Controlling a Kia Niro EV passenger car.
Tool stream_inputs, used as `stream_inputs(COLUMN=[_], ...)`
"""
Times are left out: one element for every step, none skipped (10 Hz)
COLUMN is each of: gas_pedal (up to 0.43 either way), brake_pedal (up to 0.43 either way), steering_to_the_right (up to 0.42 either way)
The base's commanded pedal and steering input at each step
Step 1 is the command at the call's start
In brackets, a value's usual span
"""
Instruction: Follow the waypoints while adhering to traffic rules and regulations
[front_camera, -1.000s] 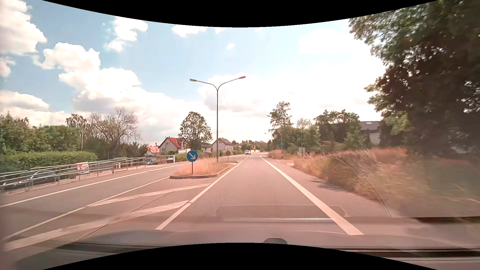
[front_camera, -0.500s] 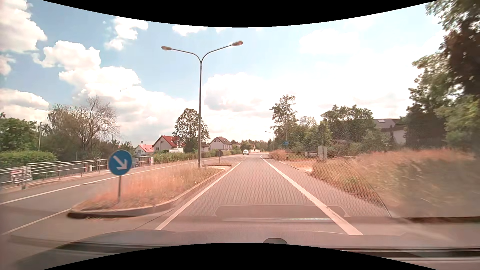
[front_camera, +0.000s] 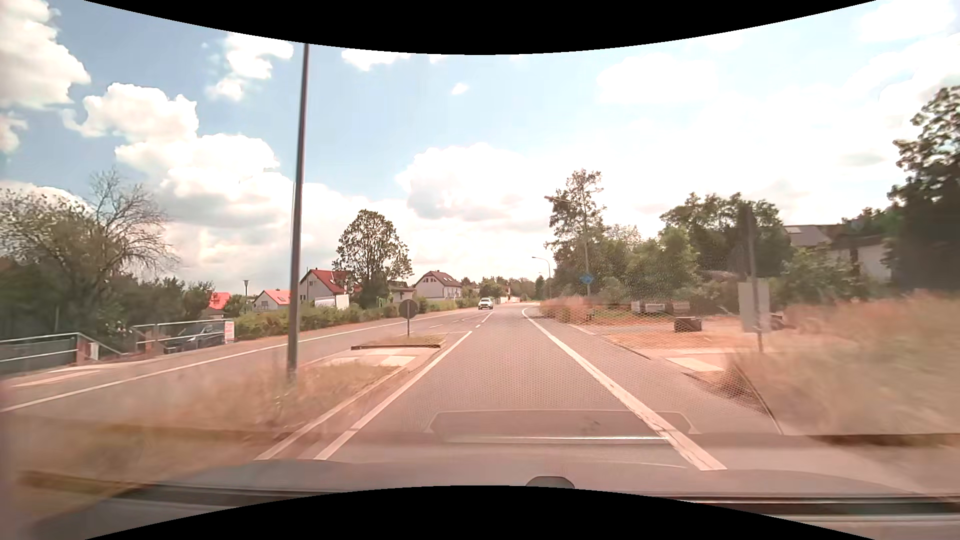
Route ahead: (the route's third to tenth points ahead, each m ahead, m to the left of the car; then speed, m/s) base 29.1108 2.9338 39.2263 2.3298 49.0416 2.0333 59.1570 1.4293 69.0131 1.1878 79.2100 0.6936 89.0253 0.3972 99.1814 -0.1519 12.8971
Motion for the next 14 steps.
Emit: stream_inputs(gas_pedal=[0.059,0.059,0.059,0.059,0.059,0.059,0.059,0.059,0.047,0.047,0.047,0.039,0.039,0.039], brake_pedal=[0.000,0.000,0.000,0.000,0.000,0.000,0.000,0.000,0.000,0.000,0.000,0.000,0.000,0.000], steering_to_the_right=[-0.004,-0.004,-0.004,-0.004,-0.004,-0.005,-0.006,-0.006,-0.006,-0.006,-0.006,-0.006,-0.006,-0.006])
